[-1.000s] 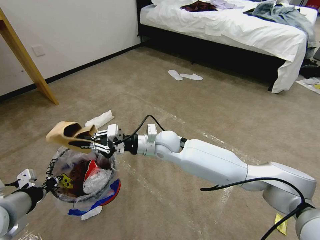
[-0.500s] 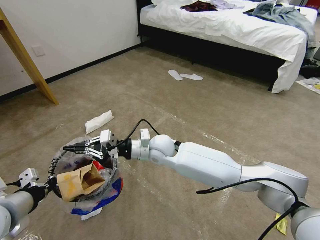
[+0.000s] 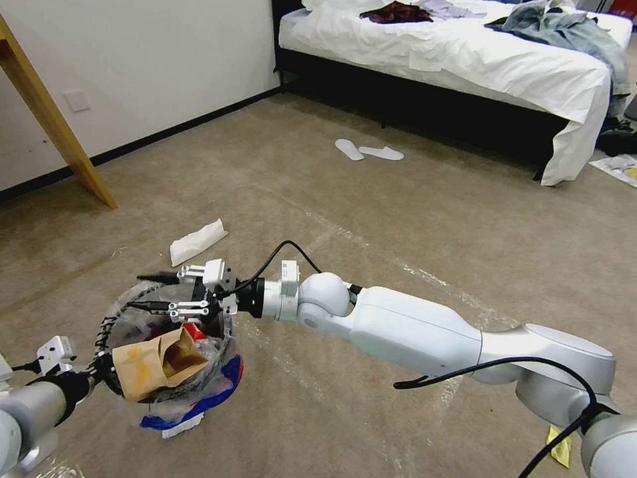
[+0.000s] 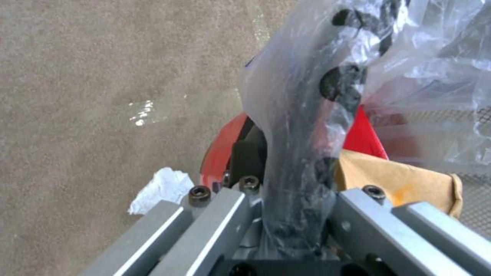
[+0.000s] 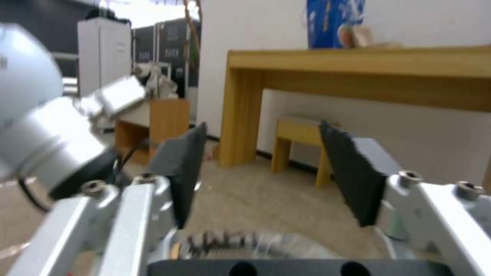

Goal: Pick up the trash bin and place the garbage on the floor into it.

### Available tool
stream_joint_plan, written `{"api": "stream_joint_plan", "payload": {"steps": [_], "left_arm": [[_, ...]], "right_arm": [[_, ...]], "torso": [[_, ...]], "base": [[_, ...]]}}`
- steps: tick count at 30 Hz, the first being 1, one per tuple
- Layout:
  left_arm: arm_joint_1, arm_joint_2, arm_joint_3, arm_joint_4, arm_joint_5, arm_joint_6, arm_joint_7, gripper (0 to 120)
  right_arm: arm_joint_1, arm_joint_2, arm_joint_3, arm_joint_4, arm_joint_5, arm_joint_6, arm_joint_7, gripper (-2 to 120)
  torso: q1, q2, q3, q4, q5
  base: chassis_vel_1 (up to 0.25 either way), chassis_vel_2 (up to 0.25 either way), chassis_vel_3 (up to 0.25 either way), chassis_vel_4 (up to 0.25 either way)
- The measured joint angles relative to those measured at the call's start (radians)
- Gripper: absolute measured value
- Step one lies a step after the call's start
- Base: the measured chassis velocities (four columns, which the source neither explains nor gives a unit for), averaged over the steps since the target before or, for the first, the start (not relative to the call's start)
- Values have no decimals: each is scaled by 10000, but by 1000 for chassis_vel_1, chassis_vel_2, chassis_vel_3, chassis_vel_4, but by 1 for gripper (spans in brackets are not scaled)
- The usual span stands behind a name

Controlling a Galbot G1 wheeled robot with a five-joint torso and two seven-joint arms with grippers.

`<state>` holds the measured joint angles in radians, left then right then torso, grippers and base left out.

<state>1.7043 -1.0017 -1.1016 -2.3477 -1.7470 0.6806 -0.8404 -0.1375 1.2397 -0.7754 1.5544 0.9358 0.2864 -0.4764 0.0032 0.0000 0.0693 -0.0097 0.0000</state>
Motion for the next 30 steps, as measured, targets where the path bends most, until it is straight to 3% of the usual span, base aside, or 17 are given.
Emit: {"api": "stream_joint_plan", "payload": {"steps": [2, 5, 8, 19, 25, 26, 27, 30], "left_arm": [[3, 9, -3, 40, 2, 0, -6, 1], [18, 17, -29, 48, -3, -1, -9, 1], [30, 29, -49, 51, -7, -1, -11, 1], [114, 24, -118, 14, -95, -6, -46, 1], [143, 25, -209, -31, -142, -6, -68, 1], [171, 16, -231, -45, -156, -4, -76, 1], [203, 0, -267, -51, -159, 5, -78, 1], [231, -19, -295, -50, -155, 8, -84, 1]], "right_arm": [[99, -54, 867, 134, 215, -119, -49, 87], [89, -136, 1370, 152, 263, -170, 62, 98], [56, -238, 1603, 174, 264, -171, 189, 99], [-1255, -1998, 4136, 538, -30, -213, 893, 100], [-3466, -2733, 6071, 827, -659, -220, 1627, 100], [-4057, -2798, 6739, 985, -849, -206, 1811, 100], [-4649, -2871, 7402, 1104, -1114, -163, 1939, 100], [-5072, -2908, 7785, 1187, -1358, -96, 1975, 100]], "torso": [[0, 0, 0, 1, 0], [0, 0, -1, 2, 0], [0, 0, 0, 3, 0], [0, 0, 0, 1, 2], [-1, 0, -1, -6, 4], [0, 0, 0, 6, 5], [-2, 1, -2, 0, 1], [-2, 1, -2, 0, -1]], "base": [[0, 0, 0, 0], [0, 0, 0, 0], [0, 0, 0, 0], [0, 0, 0, 0], [0, 0, 0, 0], [0, 0, 0, 0], [0, 0, 0, 0], [0, 0, 0, 0]]}}
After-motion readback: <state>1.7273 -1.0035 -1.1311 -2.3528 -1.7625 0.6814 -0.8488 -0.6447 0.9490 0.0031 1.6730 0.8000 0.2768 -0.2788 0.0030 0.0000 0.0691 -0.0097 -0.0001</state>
